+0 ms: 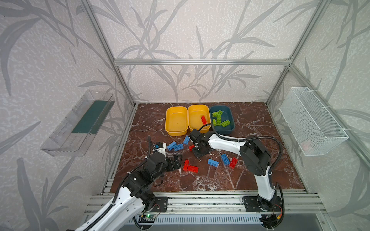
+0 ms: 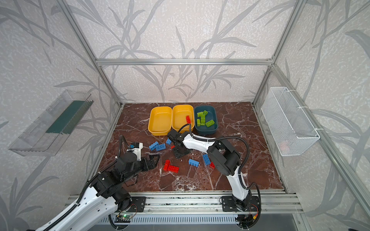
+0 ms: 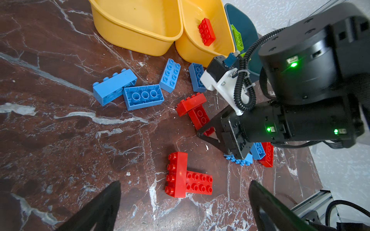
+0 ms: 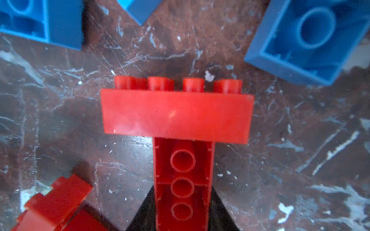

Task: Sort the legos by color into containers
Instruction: 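Lower the right gripper onto another red brick and grasp it, then carry the red brick into the same yellow tub and release it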

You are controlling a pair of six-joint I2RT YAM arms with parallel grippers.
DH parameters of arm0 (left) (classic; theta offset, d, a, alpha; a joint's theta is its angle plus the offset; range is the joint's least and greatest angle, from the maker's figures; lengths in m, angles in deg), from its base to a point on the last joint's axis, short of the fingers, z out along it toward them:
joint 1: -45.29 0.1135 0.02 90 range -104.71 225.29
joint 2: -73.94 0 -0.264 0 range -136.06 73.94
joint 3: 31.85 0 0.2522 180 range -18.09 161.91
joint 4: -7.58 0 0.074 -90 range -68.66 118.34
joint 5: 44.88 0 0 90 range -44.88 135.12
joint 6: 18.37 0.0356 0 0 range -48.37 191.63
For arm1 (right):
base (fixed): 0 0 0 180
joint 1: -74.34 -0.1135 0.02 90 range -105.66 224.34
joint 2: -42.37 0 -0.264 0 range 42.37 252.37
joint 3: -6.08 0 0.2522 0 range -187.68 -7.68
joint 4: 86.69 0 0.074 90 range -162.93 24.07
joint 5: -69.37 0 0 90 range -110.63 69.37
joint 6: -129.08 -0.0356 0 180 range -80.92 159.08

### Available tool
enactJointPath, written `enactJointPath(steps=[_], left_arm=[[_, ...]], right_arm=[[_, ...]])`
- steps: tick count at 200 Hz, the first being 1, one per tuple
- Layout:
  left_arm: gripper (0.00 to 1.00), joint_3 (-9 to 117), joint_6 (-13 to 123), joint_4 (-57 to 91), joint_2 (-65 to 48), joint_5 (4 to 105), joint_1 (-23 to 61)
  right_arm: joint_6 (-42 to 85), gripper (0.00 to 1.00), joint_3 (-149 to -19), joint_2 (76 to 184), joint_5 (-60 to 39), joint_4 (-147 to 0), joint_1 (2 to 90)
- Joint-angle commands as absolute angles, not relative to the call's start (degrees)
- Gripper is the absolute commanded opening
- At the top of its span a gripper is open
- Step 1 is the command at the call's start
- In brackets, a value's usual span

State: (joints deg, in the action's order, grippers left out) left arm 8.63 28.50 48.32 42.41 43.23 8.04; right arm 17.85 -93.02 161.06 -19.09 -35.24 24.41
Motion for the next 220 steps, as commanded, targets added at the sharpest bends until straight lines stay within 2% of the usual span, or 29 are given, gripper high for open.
enactJointPath(steps=[1,51,99,173,200,220], left_arm=[[0.99,9.2,29.7,46.5,40.4,41.9,8.3],[0.99,11.6,31.7,42.6,32.7,41.3,8.3],[0.99,14.6,32.8,41.9,27.0,37.8,8.3],[0.99,21.1,36.6,41.0,14.8,35.8,8.4],[0.99,24.6,38.2,42.3,10.2,36.7,8.4],[0.99,26.7,40.0,42.9,6.7,37.5,8.5]], right_arm=[[18.5,0.26,-92.7,158.5,-19.6,-32.5,24.4],[21.3,0.25,-96.2,151.9,-24.4,-27.3,24.9],[25.7,0.25,-106.7,156.5,-25.9,-25.0,30.8],[28.1,0.25,-134.0,174.7,-22.0,-20.7,40.7],[29.2,0.28,-150.1,184.5,-20.9,-13.5,42.0],[30.1,0.35,-160.8,190.5,-19.6,-8.8,42.3]])
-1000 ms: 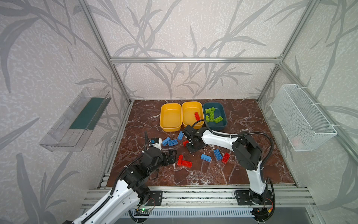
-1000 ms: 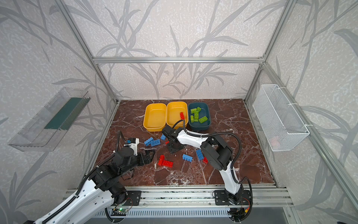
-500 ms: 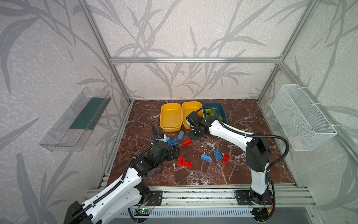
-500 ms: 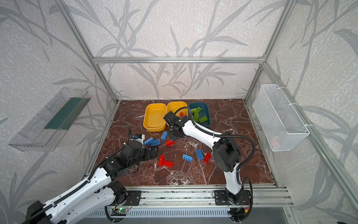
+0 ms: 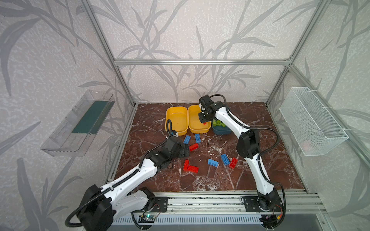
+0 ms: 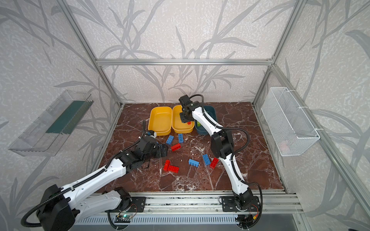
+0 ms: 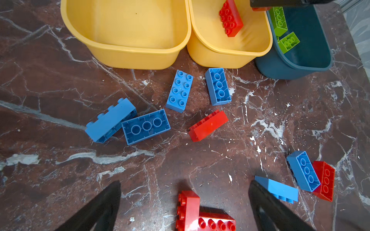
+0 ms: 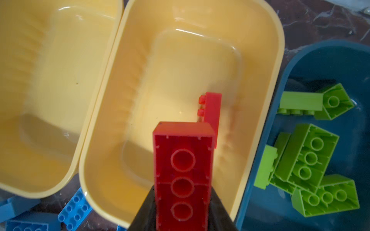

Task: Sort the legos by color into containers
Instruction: 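Carry the red brick into the same yellow tub and release it, then grasp a red brick with the left gripper while the right gripper withdraws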

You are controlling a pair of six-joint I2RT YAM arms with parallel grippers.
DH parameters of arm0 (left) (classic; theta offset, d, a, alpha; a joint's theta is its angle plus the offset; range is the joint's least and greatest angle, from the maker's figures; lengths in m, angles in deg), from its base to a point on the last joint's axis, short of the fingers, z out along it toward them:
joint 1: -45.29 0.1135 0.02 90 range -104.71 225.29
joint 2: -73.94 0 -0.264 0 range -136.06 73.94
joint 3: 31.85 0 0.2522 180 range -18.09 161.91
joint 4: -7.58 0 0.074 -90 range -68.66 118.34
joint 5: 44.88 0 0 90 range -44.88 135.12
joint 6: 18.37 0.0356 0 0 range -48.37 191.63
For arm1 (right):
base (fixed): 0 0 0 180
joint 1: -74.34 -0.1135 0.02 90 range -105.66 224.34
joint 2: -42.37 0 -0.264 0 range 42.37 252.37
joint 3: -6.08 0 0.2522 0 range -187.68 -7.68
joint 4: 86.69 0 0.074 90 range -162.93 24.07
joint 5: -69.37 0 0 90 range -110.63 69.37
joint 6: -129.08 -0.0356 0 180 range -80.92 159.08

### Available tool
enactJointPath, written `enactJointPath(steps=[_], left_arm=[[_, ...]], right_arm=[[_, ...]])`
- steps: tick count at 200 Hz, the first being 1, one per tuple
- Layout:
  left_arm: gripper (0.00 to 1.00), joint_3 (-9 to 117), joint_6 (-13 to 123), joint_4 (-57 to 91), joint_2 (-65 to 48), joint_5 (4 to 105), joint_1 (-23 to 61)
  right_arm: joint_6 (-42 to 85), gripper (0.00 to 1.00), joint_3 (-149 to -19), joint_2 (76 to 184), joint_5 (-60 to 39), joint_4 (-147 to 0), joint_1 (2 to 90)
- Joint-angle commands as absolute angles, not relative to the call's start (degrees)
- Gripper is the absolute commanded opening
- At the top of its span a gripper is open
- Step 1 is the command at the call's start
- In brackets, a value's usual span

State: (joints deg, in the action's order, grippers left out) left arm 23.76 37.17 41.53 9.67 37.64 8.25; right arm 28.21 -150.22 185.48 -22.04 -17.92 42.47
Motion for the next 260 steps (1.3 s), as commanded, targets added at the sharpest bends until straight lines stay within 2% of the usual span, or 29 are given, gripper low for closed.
enactJointPath(steps=[1,29,49,58,101,146,175,208,260], left_arm=[[0.99,26.8,40.1,42.9,6.5,37.6,8.4],[0.99,29.5,42.1,43.6,2.4,39.2,8.5],[0.96,30.4,42.6,42.8,0.6,40.6,8.5],[0.95,30.5,42.6,42.3,0.0,41.0,8.4],[0.95,31.1,43.8,40.8,-1.9,43.1,8.3],[0.95,33.5,48.3,39.7,-6.6,42.9,8.3],[0.94,36.2,52.9,38.9,-11.6,40.6,8.3],[0.89,40.1,57.5,39.2,-17.7,43.1,8.4],[0.86,43.2,61.7,39.7,-24.1,49.0,8.5]], right_arm=[[30.1,0.36,-161.2,190.7,-19.6,-8.6,42.3],[30.5,0.64,-165.3,191.4,-18.0,-7.0,42.2],[30.5,0.75,-159.7,186.4,-17.4,-9.5,42.2],[30.4,0.84,-156.0,183.2,-17.4,-11.0,42.3],[28.9,1.00,-132.6,165.3,-15.2,-18.1,42.6],[25.3,0.99,-98.4,141.7,-12.9,-30.8,42.9],[24.5,0.99,-80.7,126.7,-10.6,-37.6,43.3],[23.3,0.99,-72.7,115.9,-10.0,-36.5,43.9],[23.4,0.99,-68.2,108.9,-9.8,-34.4,44.1]])
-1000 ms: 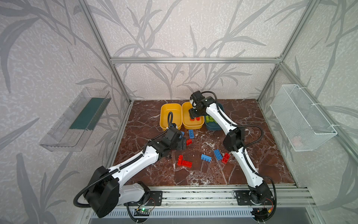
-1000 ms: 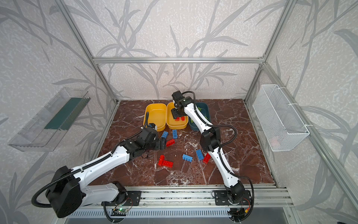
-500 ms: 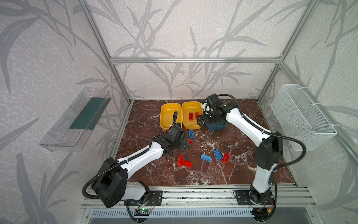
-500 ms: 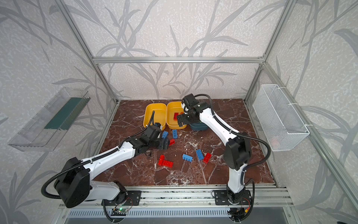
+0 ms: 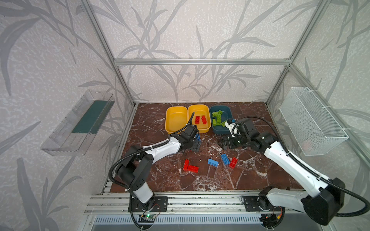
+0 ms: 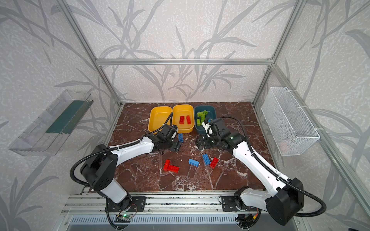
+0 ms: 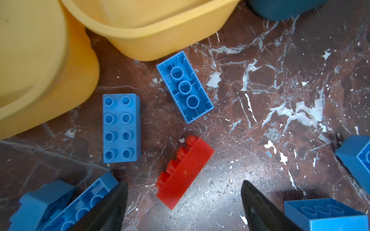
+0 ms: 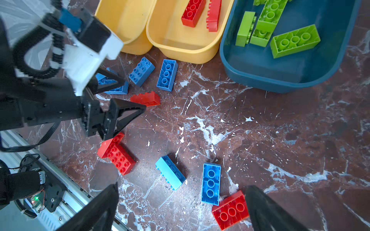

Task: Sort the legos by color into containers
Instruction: 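Grasp a red brick with the left gripper while the right gripper withdraws, then carry the red brick into the yellow tub with the left gripper, release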

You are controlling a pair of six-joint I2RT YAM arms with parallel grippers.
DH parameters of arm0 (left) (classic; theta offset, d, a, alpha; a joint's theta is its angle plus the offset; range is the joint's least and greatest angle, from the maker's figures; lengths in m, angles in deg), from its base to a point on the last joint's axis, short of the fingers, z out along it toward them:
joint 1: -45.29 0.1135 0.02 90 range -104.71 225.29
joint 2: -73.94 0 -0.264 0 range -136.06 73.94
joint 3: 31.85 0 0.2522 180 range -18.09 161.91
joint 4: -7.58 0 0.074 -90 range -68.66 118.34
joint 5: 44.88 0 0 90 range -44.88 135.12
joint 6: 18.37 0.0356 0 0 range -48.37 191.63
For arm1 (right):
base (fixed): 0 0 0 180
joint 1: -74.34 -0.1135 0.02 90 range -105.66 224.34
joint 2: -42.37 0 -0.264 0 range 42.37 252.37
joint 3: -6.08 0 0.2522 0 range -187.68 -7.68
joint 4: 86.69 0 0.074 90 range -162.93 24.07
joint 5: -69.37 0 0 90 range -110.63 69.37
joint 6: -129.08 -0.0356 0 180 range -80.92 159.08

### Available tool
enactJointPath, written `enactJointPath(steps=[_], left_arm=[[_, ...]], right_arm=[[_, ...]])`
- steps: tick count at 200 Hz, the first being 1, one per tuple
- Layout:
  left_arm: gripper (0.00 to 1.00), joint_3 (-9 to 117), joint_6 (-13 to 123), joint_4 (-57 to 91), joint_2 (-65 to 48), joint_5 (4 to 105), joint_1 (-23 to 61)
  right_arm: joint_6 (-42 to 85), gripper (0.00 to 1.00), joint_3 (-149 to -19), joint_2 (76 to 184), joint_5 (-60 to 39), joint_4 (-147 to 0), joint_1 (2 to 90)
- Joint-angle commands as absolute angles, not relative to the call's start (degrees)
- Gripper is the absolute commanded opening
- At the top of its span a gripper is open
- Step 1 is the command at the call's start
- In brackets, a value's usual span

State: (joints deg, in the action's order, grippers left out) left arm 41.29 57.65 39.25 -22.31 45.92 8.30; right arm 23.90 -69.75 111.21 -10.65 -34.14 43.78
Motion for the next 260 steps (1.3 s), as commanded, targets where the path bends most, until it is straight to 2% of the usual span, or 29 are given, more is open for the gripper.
enactJointPath(steps=[1,26,78,92,133,164,176,191,226,260], left_arm=[[0.85,43.3,61.7,39.8,-24.2,49.0,8.5],[0.70,45.0,62.0,41.0,-27.0,51.0,8.6],[0.57,45.4,61.0,41.7,-29.8,51.8,8.6],[0.47,45.1,60.3,41.8,-29.8,51.9,8.6],[0.41,42.2,57.6,40.7,-28.9,50.9,8.6],[0.40,40.9,55.3,39.6,-29.5,50.7,8.5],[0.35,40.7,54.6,39.2,-29.7,50.0,8.5],[0.25,41.4,53.6,40.0,-29.5,48.9,8.4],[0.13,46.3,52.0,44.3,-28.0,44.8,8.5],[0.12,58.6,52.3,50.9,-31.0,41.4,8.6]], right_arm=[[23.4,0.99,-68.1,108.8,-9.8,-34.4,44.2],[23.5,0.99,-66.9,107.3,-10.1,-34.2,44.2],[23.7,0.99,-65.3,105.7,-11.2,-33.5,44.6],[23.6,0.99,-65.2,105.6,-11.3,-33.5,44.8],[23.5,0.99,-65.2,105.5,-11.5,-33.8,44.9],[23.7,0.99,-64.8,105.3,-11.6,-34.1,45.1],[23.7,0.99,-64.6,105.1,-11.6,-34.2,45.1],[23.8,0.99,-64.5,104.7,-11.6,-34.2,45.2],[23.8,0.99,-64.0,103.1,-11.7,-33.9,45.3],[23.4,0.99,-63.3,101.6,-11.1,-33.8,45.5]])
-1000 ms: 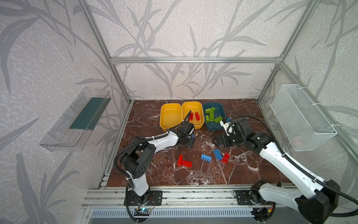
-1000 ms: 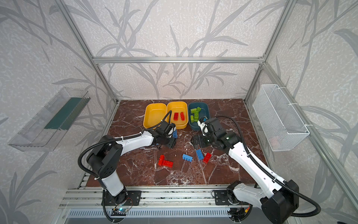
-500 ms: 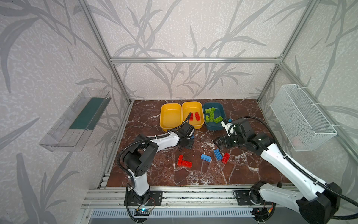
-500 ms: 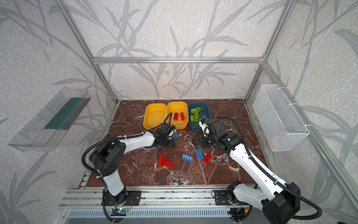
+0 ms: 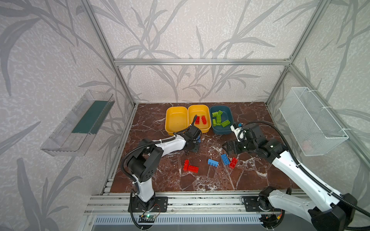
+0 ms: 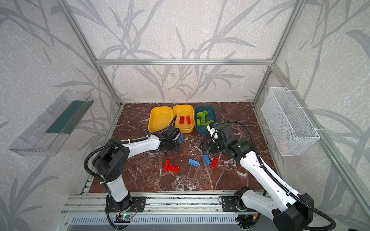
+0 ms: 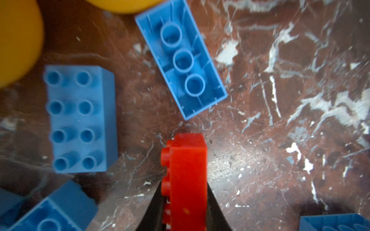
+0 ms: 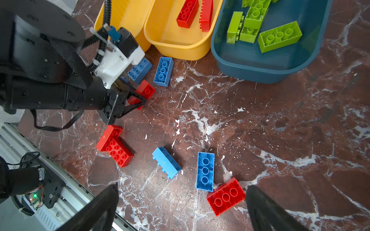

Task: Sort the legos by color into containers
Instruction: 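Carry the red brick into the yellow tub with the left gripper, release, then move the left gripper down to a red brick near the robot and grasp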

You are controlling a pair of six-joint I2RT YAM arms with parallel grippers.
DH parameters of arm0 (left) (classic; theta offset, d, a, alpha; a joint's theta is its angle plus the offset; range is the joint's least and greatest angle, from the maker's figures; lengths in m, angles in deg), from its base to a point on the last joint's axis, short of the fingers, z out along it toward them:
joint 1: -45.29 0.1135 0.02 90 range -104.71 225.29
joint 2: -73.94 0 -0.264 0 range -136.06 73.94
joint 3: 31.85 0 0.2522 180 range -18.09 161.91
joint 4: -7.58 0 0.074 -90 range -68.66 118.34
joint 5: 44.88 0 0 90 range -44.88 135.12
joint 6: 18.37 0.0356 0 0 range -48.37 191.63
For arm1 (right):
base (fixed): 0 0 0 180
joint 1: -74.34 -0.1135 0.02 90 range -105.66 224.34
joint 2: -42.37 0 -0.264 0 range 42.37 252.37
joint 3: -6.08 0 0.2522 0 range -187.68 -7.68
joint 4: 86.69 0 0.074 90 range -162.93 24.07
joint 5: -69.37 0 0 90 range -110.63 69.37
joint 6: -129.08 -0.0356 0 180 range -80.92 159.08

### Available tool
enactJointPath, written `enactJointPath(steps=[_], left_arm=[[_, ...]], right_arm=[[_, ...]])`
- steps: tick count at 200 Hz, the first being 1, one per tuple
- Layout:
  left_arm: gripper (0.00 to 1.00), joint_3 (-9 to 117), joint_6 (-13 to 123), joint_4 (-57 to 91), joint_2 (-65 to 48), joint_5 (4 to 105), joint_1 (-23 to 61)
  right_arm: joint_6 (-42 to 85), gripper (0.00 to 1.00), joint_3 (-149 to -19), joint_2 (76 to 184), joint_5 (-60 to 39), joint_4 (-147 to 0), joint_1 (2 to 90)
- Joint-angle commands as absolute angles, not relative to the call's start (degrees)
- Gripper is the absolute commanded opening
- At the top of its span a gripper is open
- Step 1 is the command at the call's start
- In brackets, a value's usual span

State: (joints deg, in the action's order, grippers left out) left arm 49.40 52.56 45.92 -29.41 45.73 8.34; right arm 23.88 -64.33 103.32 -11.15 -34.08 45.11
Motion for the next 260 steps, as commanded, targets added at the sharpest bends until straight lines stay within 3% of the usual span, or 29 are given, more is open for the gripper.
enactJointPath(steps=[1,41,99,129,155,169,197,260], left_arm=[[0.12,59.1,52.3,51.1,-31.2,41.3,8.6],[0.15,79.9,54.6,60.0,-41.3,38.0,10.0],[0.17,104.7,49.7,69.2,-59.2,41.5,16.5],[0.29,112.4,48.1,70.8,-64.8,42.8,18.1],[0.51,116.4,47.2,73.7,-66.0,42.7,18.3],[0.58,114.8,46.5,73.5,-63.7,43.1,18.1],[0.59,104.4,45.8,69.8,-53.9,40.8,16.4],[0.59,64.2,38.5,62.3,-25.4,34.2,10.1]], right_arm=[[23.4,0.99,-63.3,101.6,-11.1,-33.7,45.5],[23.4,0.99,-62.0,99.8,-10.9,-32.9,45.7],[23.5,0.99,-59.7,99.4,-10.7,-34.2,46.5],[24.2,0.99,-60.0,99.6,-10.0,-34.4,47.0],[24.6,0.99,-60.2,99.6,-9.7,-34.1,47.1],[24.4,0.99,-60.0,99.1,-9.4,-34.1,47.1],[23.7,0.99,-59.5,98.0,-7.9,-34.1,47.1],[21.3,0.99,-56.9,94.7,-5.6,-33.3,46.8]])
